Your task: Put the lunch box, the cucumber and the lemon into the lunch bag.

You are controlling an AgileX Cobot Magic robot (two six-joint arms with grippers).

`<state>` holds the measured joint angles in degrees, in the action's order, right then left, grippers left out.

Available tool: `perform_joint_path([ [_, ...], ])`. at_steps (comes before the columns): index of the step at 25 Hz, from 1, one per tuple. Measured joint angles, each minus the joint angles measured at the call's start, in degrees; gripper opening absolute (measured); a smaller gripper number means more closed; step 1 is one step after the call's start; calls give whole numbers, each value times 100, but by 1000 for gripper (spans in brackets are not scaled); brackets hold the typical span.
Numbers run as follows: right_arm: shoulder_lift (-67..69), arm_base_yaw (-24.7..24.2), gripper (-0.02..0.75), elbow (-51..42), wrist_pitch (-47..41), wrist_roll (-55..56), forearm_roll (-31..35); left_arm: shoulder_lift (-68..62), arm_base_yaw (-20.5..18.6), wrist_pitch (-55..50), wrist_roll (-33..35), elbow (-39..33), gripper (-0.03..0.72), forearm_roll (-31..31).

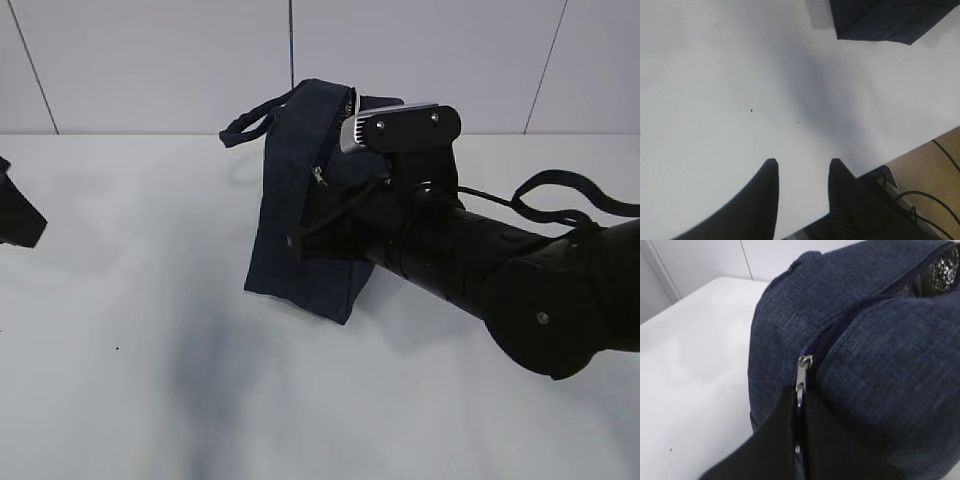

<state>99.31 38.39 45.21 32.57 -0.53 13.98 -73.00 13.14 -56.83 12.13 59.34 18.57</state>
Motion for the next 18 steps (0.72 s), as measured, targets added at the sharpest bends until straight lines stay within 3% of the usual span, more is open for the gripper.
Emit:
perform_joint_path([
  [5, -86, 0, 17, 0, -468, -11, 0, -24, 0, 1277, 1126, -794, 246, 727],
  [10, -235, 0, 17, 213, -1111, -11, 10, -306, 0, 1915, 2453, -1129, 262, 1736],
  [18, -259, 0, 17, 870, -2372, -11, 90, -1221, 0, 2175, 4485, -1140, 402, 3253],
])
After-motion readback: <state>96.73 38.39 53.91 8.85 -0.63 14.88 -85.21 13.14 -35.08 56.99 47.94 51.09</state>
